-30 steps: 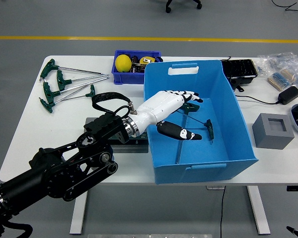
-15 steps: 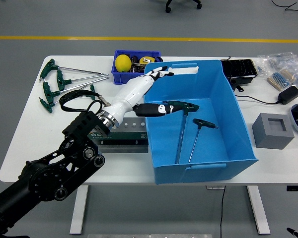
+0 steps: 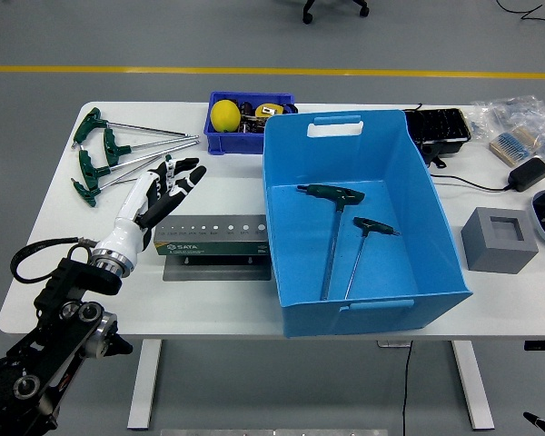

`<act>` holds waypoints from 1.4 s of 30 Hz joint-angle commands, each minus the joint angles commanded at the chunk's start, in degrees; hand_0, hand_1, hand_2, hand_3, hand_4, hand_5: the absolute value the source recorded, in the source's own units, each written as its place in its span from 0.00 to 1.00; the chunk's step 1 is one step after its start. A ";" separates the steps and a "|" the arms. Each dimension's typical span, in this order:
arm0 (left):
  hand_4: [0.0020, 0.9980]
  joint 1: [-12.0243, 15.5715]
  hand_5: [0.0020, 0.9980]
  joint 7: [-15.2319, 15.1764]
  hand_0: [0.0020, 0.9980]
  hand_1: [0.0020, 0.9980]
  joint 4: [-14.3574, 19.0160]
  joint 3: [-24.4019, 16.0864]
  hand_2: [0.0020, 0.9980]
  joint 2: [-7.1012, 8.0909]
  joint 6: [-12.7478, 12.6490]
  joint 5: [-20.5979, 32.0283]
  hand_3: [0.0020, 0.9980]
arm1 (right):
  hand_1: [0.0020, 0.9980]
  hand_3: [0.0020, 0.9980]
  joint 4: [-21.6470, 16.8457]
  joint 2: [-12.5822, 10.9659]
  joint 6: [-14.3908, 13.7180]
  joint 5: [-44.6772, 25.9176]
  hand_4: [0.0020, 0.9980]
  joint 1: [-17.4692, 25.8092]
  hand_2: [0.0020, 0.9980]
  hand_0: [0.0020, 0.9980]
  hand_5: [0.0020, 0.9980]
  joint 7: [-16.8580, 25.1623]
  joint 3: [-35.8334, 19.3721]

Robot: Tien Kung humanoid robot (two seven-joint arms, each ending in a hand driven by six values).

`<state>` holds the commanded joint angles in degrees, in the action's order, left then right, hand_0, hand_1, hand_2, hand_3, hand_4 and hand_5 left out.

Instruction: Lift tool from toolbox,place it in box,lift tool from toolbox,place it in box

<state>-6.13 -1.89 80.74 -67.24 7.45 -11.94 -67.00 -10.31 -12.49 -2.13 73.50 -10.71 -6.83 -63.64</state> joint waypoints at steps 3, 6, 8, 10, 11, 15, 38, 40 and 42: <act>1.00 3.35 1.00 -3.14 0.74 0.75 0.08 -2.12 0.84 -0.34 1.19 7.08 0.76 | 0.69 0.67 0.00 -0.03 -0.02 0.06 0.95 0.16 0.73 0.77 0.76 -0.07 -0.07; 1.00 5.59 1.00 -6.30 0.74 0.75 0.06 -4.44 0.84 -1.35 0.24 14.02 0.76 | 0.69 0.67 0.00 0.02 -0.02 0.21 0.95 0.43 0.73 0.77 0.76 -0.14 -0.17; 1.00 6.40 1.00 -7.93 0.75 0.75 0.15 -5.65 0.85 -2.12 -1.00 17.84 0.76 | 0.69 0.67 0.00 0.11 0.01 0.26 0.95 0.61 0.73 0.77 0.77 -0.14 -0.17; 1.00 6.34 1.00 -8.35 0.75 0.75 0.08 -6.30 0.85 -2.42 -1.37 17.88 0.76 | 0.69 0.67 0.00 0.21 0.01 0.27 0.95 0.65 0.73 0.77 0.77 -0.11 -0.18; 1.00 5.99 1.00 -8.35 0.75 0.75 -0.14 -6.48 0.85 -2.44 -1.17 17.46 0.76 | 0.69 0.67 0.00 0.27 0.02 0.09 0.95 0.58 0.73 0.77 0.77 -0.04 -0.05; 1.00 4.71 1.00 -8.13 0.75 0.75 -0.48 -7.05 0.85 -2.72 -1.18 15.84 0.76 | 0.69 0.67 0.00 0.24 -0.04 -0.28 0.95 0.00 0.73 0.77 0.76 0.18 0.11; 1.00 3.84 1.00 -9.52 0.76 0.76 0.66 -11.10 0.85 -4.75 -1.33 -1.25 0.76 | 0.69 0.67 0.00 0.46 0.07 0.54 0.95 0.00 0.73 0.77 0.77 0.09 -0.43; 1.00 3.79 1.00 -9.42 0.76 0.76 0.79 -11.06 0.85 -4.77 -1.08 -0.79 0.76 | 0.69 0.67 0.00 0.46 0.08 0.64 0.95 0.00 0.73 0.77 0.77 0.05 -0.51; 1.00 3.82 1.00 -9.28 0.76 0.76 0.93 -11.12 0.85 -4.64 -0.80 -0.58 0.76 | 0.69 0.67 0.00 0.43 0.09 0.72 0.95 0.01 0.73 0.77 0.77 0.02 -0.54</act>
<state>-2.31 -11.17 81.66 -78.36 2.82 -12.75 -67.58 -10.31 -12.05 -2.04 74.22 -10.70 -6.81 -64.19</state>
